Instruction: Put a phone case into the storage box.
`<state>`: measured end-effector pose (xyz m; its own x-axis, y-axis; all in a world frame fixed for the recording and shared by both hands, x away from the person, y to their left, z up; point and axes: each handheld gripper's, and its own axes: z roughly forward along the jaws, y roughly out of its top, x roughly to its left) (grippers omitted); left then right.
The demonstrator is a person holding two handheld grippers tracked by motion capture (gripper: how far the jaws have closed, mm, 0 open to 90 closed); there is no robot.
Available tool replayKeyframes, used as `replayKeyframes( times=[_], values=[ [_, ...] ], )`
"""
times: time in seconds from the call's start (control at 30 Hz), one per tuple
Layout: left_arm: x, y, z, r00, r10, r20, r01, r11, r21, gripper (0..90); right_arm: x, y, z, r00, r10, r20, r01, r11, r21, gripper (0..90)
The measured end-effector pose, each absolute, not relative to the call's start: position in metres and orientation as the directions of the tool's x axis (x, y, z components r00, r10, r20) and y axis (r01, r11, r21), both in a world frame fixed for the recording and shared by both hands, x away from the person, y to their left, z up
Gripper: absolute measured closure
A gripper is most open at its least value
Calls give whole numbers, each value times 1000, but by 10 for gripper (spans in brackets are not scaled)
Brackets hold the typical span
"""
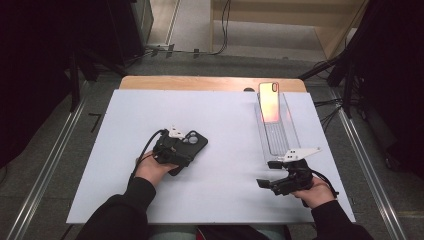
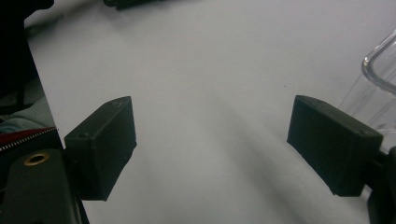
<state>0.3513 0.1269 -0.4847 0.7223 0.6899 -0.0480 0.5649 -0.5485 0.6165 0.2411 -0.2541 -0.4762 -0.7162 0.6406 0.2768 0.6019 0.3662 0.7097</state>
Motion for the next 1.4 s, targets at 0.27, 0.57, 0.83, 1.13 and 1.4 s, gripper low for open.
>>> replayKeyframes(
  times=[0.27,0.57,0.83,1.13,1.4],
  values=[
    [348,132,-462,718,681,-144,597,-497,630,153,241,-252,-475,-727,627,280,586,356,727,136],
    [342,132,-451,728,658,-192,603,-482,636,152,248,-250,-476,-736,620,271,584,379,718,137],
    [333,125,-447,727,650,-224,610,-459,646,151,248,-243,-472,-721,639,267,602,388,698,136],
    [326,119,-445,706,658,-262,626,-406,666,150,255,-232,-465,-670,668,324,655,328,680,136],
    [319,113,-445,672,695,-257,619,-336,710,150,256,-221,-457,-642,693,328,666,293,686,136]
  ],
)
